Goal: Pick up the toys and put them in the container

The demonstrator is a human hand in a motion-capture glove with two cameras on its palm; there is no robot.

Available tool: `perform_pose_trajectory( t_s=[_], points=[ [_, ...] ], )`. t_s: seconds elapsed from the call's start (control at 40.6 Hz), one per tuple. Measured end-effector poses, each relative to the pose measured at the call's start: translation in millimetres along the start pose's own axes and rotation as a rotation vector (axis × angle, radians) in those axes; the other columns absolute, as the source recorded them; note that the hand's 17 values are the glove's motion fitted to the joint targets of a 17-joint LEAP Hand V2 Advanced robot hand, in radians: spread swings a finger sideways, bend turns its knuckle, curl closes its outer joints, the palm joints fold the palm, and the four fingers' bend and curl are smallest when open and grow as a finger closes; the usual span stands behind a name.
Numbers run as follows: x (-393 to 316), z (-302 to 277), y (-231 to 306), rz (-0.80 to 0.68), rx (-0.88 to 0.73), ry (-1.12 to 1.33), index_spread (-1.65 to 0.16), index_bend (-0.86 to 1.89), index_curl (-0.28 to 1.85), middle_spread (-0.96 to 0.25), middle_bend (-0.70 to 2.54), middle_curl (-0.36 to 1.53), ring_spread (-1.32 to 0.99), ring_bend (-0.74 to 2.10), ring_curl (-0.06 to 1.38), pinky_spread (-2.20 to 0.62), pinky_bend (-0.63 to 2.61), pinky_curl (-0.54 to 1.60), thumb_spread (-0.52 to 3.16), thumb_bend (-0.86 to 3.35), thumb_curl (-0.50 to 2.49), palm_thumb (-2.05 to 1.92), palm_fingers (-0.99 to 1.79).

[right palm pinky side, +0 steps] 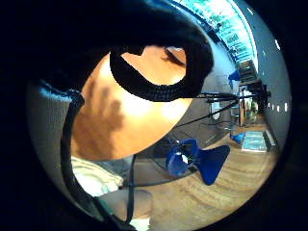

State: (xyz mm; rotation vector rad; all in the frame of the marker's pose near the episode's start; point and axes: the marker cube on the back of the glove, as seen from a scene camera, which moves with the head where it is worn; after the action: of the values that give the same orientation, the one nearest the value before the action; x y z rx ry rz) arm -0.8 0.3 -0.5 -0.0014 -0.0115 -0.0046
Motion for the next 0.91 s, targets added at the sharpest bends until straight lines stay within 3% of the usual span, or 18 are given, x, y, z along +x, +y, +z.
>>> perform_pose_trajectory(
  t_s=[0.271,0.468,0.592,0.715,0.813,0.912],
  points=[
    [-2,-4,2,-0.027,0.001,-0.052,-0.24,0.24,0.16,0.02,0.16,0.07,0.04,0.19,0.04,0.05,0.74,0.23,1.02,0.17,0.13,0.21,0.11],
    [11,-5,-8,0.031,0.009,-0.013,-0.27,0.25,0.21,0.02,0.17,0.11,0.05,0.2,0.06,0.06,0.78,0.26,1.22,0.15,0.18,0.2,0.07],
    [43,-4,-24,-0.034,0.002,0.124,-0.28,0.25,0.24,0.02,0.17,0.13,0.05,0.21,0.08,0.07,0.79,0.27,1.29,0.15,0.2,0.19,0.06],
    [57,-9,-49,0.079,-0.031,0.017,-0.28,0.24,0.27,0.02,0.17,0.15,0.05,0.22,0.1,0.07,0.8,0.28,1.33,0.13,0.23,0.19,0.05],
    [92,-14,-69,0.044,-0.047,0.098,-0.28,0.21,0.28,0.02,0.18,0.17,0.05,0.24,0.11,0.07,0.81,0.29,1.36,0.12,0.24,0.19,0.04],
    [122,-21,-99,0.189,-0.041,0.055,-0.27,0.19,0.29,0.02,0.17,0.18,0.05,0.25,0.12,0.07,0.83,0.3,1.37,0.11,0.26,0.18,0.02]
  ],
)
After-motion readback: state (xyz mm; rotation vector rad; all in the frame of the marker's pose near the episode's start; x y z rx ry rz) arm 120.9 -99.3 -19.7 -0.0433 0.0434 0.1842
